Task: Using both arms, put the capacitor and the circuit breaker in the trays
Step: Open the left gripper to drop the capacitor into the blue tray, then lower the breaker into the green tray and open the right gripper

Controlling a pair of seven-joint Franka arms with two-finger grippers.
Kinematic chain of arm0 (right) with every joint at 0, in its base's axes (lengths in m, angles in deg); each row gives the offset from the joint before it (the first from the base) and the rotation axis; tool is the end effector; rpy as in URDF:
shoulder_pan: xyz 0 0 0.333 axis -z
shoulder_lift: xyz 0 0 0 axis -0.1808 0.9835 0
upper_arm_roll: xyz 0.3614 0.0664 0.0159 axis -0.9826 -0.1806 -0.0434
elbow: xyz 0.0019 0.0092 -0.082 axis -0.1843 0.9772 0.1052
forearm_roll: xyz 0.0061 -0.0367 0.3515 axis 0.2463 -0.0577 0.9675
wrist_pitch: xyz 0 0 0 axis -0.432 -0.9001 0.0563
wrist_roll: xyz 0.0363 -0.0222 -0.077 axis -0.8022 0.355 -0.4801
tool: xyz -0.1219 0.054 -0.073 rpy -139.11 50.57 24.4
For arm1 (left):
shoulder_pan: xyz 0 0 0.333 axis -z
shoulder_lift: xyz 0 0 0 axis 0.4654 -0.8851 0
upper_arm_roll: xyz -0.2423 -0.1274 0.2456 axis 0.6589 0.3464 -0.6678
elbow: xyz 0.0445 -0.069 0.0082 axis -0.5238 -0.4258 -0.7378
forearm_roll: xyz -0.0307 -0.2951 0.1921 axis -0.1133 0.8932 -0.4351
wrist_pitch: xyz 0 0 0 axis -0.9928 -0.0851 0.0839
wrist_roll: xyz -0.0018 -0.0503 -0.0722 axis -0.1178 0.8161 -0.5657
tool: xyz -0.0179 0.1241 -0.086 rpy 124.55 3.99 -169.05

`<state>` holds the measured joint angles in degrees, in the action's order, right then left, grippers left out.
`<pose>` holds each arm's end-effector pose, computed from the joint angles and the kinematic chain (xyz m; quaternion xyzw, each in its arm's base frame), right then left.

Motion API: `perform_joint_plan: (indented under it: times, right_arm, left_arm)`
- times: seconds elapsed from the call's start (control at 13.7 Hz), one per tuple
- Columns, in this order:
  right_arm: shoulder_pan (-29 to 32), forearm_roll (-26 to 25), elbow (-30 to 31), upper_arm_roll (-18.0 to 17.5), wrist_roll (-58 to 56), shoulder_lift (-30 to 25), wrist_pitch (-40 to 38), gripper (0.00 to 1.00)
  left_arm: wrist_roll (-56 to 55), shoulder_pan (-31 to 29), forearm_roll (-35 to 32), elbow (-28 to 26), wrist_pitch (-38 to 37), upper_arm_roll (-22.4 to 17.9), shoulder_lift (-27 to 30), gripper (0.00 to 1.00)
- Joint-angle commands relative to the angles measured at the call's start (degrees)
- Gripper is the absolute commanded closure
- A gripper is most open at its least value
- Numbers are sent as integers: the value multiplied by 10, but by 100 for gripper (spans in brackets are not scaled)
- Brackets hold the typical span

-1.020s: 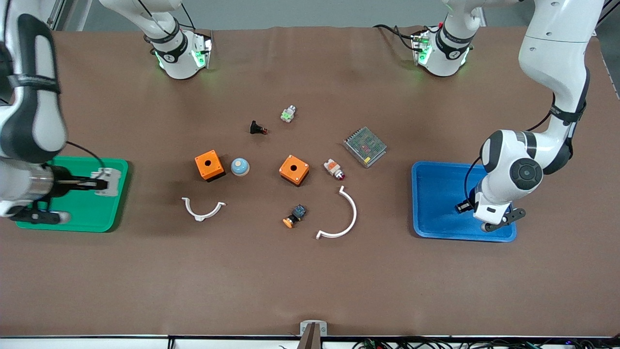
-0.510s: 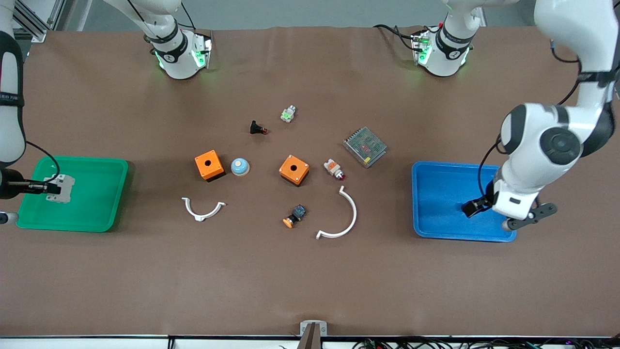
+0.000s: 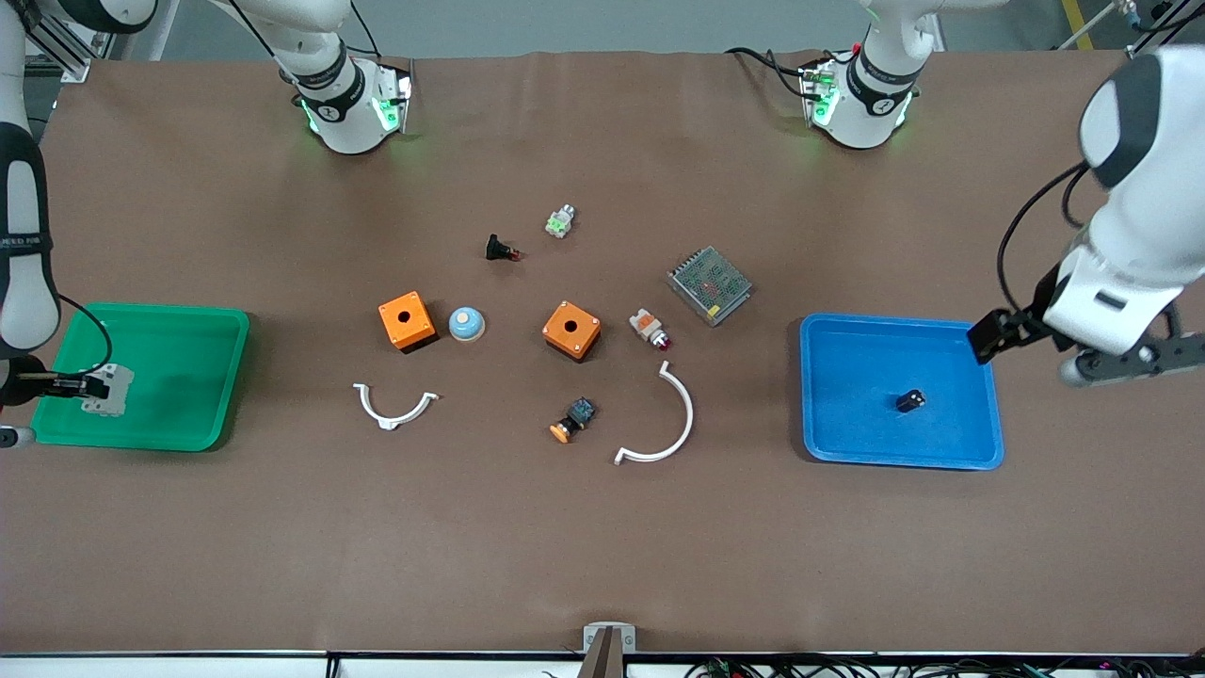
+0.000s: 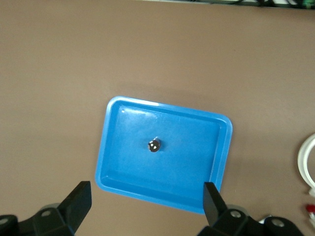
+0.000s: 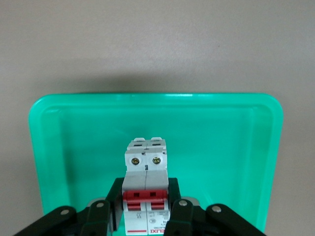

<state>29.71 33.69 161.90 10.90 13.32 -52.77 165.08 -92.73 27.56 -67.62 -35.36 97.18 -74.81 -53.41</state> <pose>0.6291 -0.2782 0.3163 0.9976 -0.0248 -0.0541 0.0353 0.5718 -0.0551 0.5803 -0.9958 -0.0396 -0.0696 0.0439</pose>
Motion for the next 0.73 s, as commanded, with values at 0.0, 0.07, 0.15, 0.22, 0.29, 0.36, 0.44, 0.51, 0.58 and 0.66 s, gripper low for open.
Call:
perform_joint_plan:
  times: [0.0,0.07,0.15,0.22,0.29,0.36,0.44,0.51,0.58,0.66]
  right_arm:
    - [14,-15,-10,-13,-2,25,29,86]
    - [17,-13,-9,-13,-2,30,42,86]
    - [18,-12,-10,-13,-2,36,43,86]
    - [21,-12,-9,-13,-2,40,43,86]
    - [22,-12,-8,-13,-2,44,43,86]
    - [22,-11,-8,-13,-2,46,43,86]
    - [22,-10,-6,-13,-2,46,42,85]
    - [22,-9,-4,-13,-2,46,42,83]
    - [23,-8,-3,-13,-2,47,42,81]
    - [26,-8,-1,-14,-2,47,42,81]
  left_arm:
    - [77,-8,36,-7,-47,0,58,0]
    - [94,-8,41,-6,-65,-2,71,0]
    - [99,-8,41,-1,-83,-2,82,0]
    - [100,-7,42,2,-103,-2,87,0]
    - [99,-4,43,2,-113,-1,102,0]
    - [94,-2,43,3,-121,1,103,0]
    - [99,-2,43,4,-136,1,104,0]
    - [100,-5,43,6,-142,1,105,0]
    - [100,-7,44,9,-143,0,104,0]
    - [100,-7,44,9,-145,0,104,0]
